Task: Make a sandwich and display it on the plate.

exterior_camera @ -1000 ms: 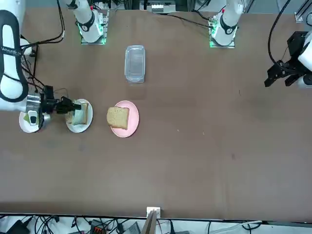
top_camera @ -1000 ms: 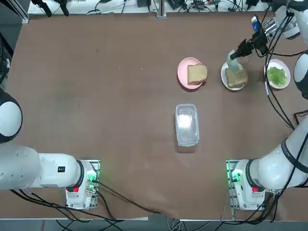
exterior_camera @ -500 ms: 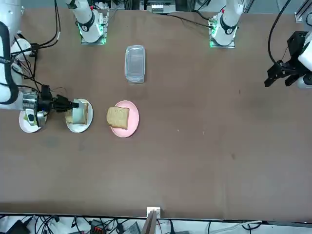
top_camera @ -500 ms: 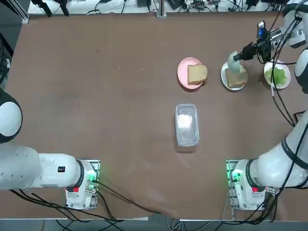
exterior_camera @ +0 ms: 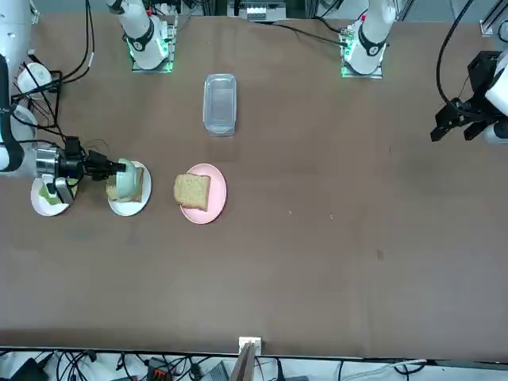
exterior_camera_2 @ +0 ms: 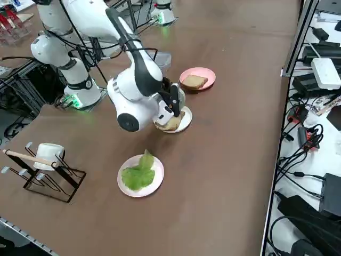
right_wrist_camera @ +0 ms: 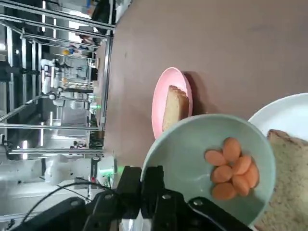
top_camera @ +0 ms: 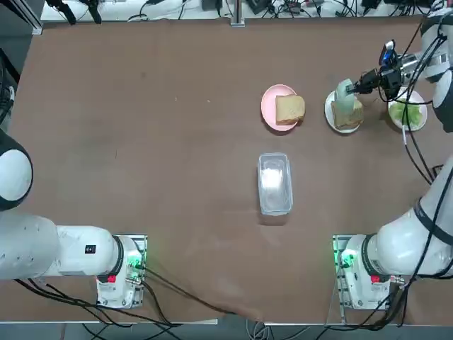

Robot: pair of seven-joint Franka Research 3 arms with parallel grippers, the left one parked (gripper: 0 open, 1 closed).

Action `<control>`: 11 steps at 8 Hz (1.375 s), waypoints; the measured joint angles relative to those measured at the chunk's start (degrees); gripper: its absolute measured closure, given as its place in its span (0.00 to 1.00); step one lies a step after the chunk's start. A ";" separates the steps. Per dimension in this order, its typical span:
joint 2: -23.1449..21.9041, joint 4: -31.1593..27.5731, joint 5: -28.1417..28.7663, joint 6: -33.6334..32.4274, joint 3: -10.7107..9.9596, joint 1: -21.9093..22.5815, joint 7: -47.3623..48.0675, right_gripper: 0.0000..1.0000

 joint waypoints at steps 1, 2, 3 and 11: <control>0.61 0.00 0.34 -0.90 0.00 -0.47 -0.92 0.97; 0.99 0.00 1.07 -2.36 0.00 -1.14 -1.57 0.97; 1.22 0.00 1.79 -3.72 -0.01 -2.12 -2.33 0.97; 6.33 -0.01 7.44 -9.61 -0.01 -6.39 -10.99 0.97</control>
